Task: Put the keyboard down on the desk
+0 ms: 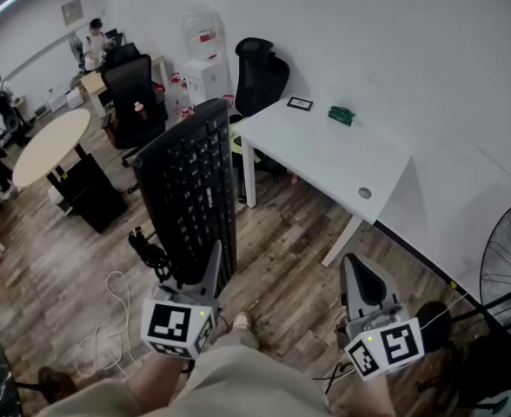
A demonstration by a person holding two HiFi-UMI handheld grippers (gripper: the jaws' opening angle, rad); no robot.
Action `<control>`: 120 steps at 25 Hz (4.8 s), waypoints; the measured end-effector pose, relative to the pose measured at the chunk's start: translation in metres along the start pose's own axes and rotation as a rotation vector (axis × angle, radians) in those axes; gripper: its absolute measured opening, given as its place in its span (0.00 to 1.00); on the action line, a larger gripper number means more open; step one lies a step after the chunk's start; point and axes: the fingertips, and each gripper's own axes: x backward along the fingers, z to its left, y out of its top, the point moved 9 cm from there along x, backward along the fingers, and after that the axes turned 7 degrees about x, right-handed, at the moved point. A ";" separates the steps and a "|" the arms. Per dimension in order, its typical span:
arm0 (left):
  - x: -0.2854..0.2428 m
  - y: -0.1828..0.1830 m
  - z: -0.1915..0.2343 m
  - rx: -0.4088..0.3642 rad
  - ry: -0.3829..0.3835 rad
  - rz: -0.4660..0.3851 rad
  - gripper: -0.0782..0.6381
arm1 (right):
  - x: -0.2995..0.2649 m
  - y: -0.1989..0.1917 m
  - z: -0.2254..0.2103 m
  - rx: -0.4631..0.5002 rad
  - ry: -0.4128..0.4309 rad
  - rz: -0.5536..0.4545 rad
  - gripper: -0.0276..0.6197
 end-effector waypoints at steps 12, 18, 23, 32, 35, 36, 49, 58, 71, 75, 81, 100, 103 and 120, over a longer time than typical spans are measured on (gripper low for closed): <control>-0.084 -0.014 0.021 0.004 -0.013 0.017 0.23 | -0.068 -0.025 -0.046 0.004 -0.017 0.054 0.08; -0.151 -0.019 0.055 0.014 -0.032 0.040 0.23 | -0.134 -0.032 -0.072 0.013 -0.043 0.081 0.08; -0.218 -0.015 0.091 0.016 -0.058 0.065 0.23 | -0.201 -0.032 -0.095 0.013 -0.068 0.111 0.08; -0.338 -0.007 0.166 0.008 -0.116 0.124 0.23 | -0.327 -0.032 -0.127 0.032 -0.096 0.151 0.08; -0.368 -0.008 0.181 -0.003 -0.142 0.138 0.23 | -0.357 -0.039 -0.135 0.027 -0.110 0.155 0.08; -0.378 -0.008 0.186 -0.006 -0.148 0.143 0.23 | -0.367 -0.041 -0.138 0.023 -0.113 0.158 0.08; -0.502 -0.032 0.228 0.004 -0.173 0.200 0.23 | -0.465 -0.085 -0.197 0.006 -0.133 0.241 0.08; -0.618 -0.052 0.247 0.028 -0.161 0.269 0.23 | -0.565 -0.115 -0.272 -0.017 -0.105 0.262 0.08; -0.810 -0.075 0.255 0.059 -0.182 0.404 0.23 | -0.705 -0.150 -0.408 -0.036 -0.075 0.315 0.08; -0.848 -0.086 0.254 0.053 -0.205 0.446 0.23 | -0.727 -0.162 -0.433 -0.062 -0.086 0.327 0.08; -0.883 -0.091 0.256 0.049 -0.260 0.499 0.23 | -0.742 -0.177 -0.446 -0.103 -0.117 0.357 0.08; -0.992 -0.111 0.312 0.044 -0.599 0.660 0.23 | -0.794 -0.189 -0.424 -0.194 -0.447 0.449 0.08; -1.000 -0.114 0.317 0.044 -0.637 0.677 0.23 | -0.800 -0.192 -0.419 -0.210 -0.466 0.461 0.08; -1.035 -0.198 0.322 0.074 -0.701 0.930 0.23 | -0.809 -0.229 -0.414 -0.286 -0.499 0.532 0.08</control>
